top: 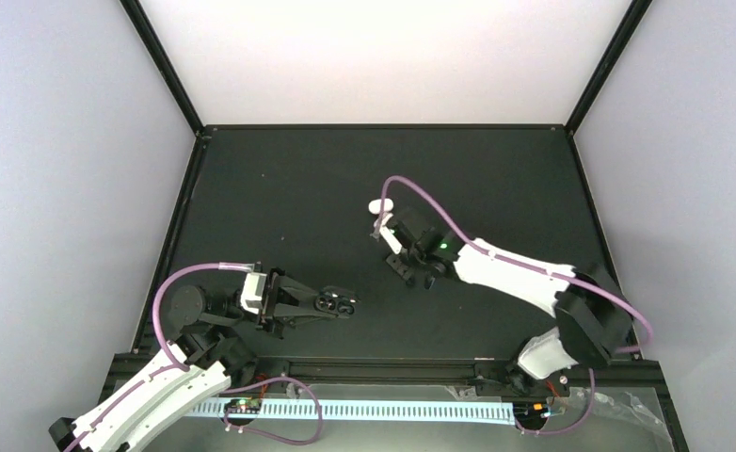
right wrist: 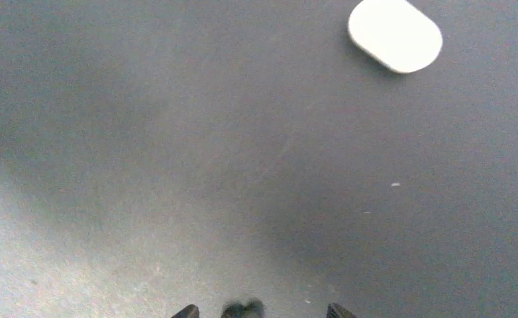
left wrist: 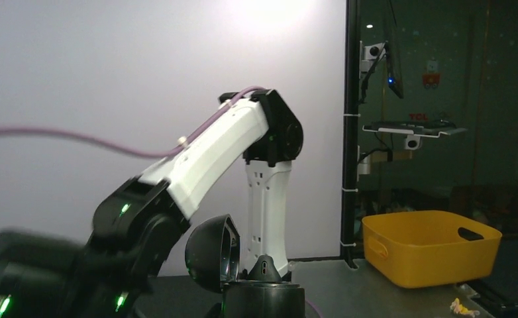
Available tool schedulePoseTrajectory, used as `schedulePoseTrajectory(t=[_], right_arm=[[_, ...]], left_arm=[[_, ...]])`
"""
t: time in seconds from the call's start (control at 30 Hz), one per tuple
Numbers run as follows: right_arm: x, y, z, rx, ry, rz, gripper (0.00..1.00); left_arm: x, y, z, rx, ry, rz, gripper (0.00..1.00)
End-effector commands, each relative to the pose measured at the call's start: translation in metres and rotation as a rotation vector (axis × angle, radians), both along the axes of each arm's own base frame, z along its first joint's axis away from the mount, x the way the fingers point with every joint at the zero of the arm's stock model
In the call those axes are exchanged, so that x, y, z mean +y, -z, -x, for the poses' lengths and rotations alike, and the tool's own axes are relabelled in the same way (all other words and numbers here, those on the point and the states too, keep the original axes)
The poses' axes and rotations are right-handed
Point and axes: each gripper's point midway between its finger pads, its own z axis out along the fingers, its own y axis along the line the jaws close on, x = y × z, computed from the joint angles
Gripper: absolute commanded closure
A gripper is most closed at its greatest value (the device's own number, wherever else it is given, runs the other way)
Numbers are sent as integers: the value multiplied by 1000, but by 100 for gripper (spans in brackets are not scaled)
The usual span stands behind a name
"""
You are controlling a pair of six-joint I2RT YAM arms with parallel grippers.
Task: Insert the wireless bluetooth earbuds into the charging case
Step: Adjust the earbud at the center of the board, then pick up the earbud from the center of the board.
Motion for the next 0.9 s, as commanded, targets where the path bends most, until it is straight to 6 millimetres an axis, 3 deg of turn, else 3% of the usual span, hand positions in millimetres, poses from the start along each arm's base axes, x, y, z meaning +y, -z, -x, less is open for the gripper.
schedulePoseTrajectory(t=[0.0,0.13,0.3,0.47,0.57,0.87], right_arm=[[-23,-55,-17,-61,366,-177,50],[-47,-51,-8,56,666,-336,51],[-64,-19,2,219,916,-501,54],[-65,18,13,322,983,-502,62],[-76,35,14,332,1029,-491,70],[-86,57,8,286,986,-328,82]], left_arm=[[3,-10,2,-33,-23,21,99],[2,-7,-3,-27,-49,14,98],[0,-5,-6,-15,-55,3,98],[-1,-4,-7,-12,-55,-3,98],[-2,-3,-7,-10,-53,-7,98],[-4,-1,-9,-4,-55,-14,98]])
